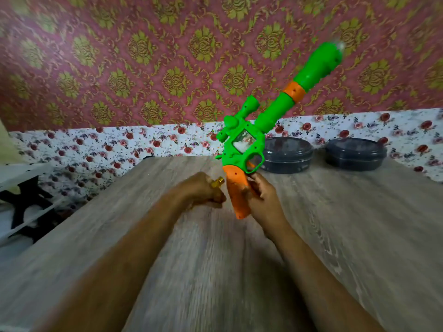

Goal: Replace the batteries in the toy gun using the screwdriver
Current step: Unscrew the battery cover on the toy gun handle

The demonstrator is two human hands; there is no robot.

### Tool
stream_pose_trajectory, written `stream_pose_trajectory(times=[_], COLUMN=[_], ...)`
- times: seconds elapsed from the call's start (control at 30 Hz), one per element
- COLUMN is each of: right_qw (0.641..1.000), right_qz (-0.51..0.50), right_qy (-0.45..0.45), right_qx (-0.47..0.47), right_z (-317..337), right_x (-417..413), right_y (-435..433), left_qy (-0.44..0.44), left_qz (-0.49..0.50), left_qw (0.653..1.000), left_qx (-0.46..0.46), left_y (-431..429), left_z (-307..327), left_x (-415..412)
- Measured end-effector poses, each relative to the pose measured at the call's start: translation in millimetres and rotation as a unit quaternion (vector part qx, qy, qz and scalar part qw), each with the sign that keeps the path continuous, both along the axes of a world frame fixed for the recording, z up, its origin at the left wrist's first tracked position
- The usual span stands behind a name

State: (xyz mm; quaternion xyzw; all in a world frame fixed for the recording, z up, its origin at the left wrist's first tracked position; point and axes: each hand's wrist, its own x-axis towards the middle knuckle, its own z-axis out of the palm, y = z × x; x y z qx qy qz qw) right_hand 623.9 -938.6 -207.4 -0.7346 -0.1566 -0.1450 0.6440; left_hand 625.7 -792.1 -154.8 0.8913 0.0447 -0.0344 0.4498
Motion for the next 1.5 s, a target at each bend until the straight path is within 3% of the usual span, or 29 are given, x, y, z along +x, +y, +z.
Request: stream_pose_trajectory(times=[0.07, 0.1, 0.2, 0.37, 0.63, 0.97, 1.2, 1.37, 1.5], right_qw=[0.997, 0.994, 0.988, 0.984, 0.973, 0.973, 0.972, 0.972, 0.971], right_qz=[0.035, 0.045, 0.051, 0.039, 0.069, 0.052, 0.039, 0.024, 0.015], right_qy=[0.039, 0.053, 0.076, 0.112, 0.152, 0.156, 0.170, 0.174, 0.184], right_qx=[0.064, 0.088, 0.126, 0.134, 0.158, 0.160, 0.160, 0.156, 0.150], right_z=[1, 0, -2, -4, -11, -14, -15, -16, -18], right_x=[-1, -1, 1, 6, 6, 6, 8, 11, 11], right_y=[-2, -3, -6, -4, -1, -3, -6, -5, -5], left_qy=[-0.008, 0.007, 0.023, -0.054, -0.134, -0.152, -0.204, -0.259, -0.278], left_qz=[-0.021, -0.030, -0.030, 0.028, 0.076, 0.050, 0.066, 0.120, 0.041], left_qw=[0.970, 0.954, 0.931, 0.910, 0.917, 0.885, 0.931, 0.929, 0.953], left_qx=[0.243, 0.299, 0.362, 0.411, 0.367, 0.438, 0.296, 0.237, 0.113], left_y=[6, 9, 16, 21, 26, 25, 46, 65, 68], left_z=[10, 10, -2, -16, -54, -65, -51, -11, -8], left_x=[18, 26, 48, 58, 63, 59, 50, 33, 15])
